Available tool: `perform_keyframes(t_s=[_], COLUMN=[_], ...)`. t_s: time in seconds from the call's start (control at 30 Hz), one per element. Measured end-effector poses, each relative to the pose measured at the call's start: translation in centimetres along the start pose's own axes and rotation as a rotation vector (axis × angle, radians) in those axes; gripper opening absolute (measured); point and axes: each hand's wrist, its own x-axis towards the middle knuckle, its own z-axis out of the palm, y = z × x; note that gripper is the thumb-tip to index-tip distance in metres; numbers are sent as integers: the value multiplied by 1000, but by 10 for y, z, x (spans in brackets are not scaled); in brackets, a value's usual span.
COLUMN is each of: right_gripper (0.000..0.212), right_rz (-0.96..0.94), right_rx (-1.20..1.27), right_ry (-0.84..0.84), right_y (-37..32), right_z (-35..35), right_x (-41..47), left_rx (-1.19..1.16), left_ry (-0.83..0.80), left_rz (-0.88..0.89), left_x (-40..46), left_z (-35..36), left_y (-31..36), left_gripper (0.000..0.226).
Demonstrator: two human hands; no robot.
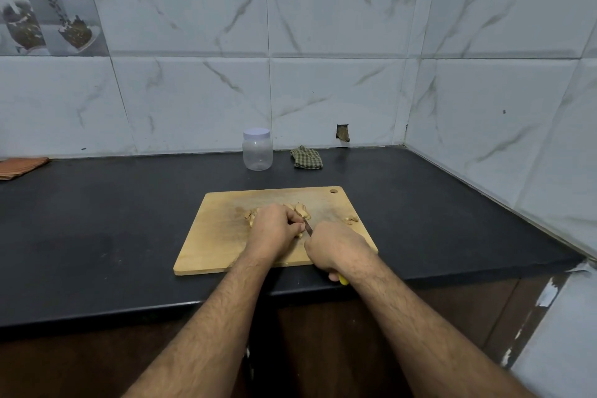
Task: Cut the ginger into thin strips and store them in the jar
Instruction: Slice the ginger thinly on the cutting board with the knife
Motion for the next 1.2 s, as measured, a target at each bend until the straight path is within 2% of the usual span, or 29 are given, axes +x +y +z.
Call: perform_keyframes(t_s=[0.2,0.4,0.53,0.67,0.83,1.03,1.2], right_gripper=[21,11,20,10,18,15,17], right_rz=[-2,15,36,15,19,-2,-52], right_rx=[-62,-119,-118,-128,-86,-117,-111], right_ry=[-21,-2,-14,4,57,27,42], right_y=[3,8,9,14,18,12,11], right_z=[-4,-2,0,0,-7,-6,-6], right_x=[-18,-26,-26,-26,-22,-16,-18], left_rx=[-3,-23,-18,-32,-19,-208,-359], left_ry=[10,31,40,46,47,0,139], left_rz=[-2,-22,-30,-34,-14,-40,-56], left_x=[-1,-3,-3,-4,-5,-4,-7], left_z=[0,0,0,-1,-1,-7,-16], left_y=[-1,0,0,1,1,-2,-11], left_gripper=[8,4,3,3,8,29,30])
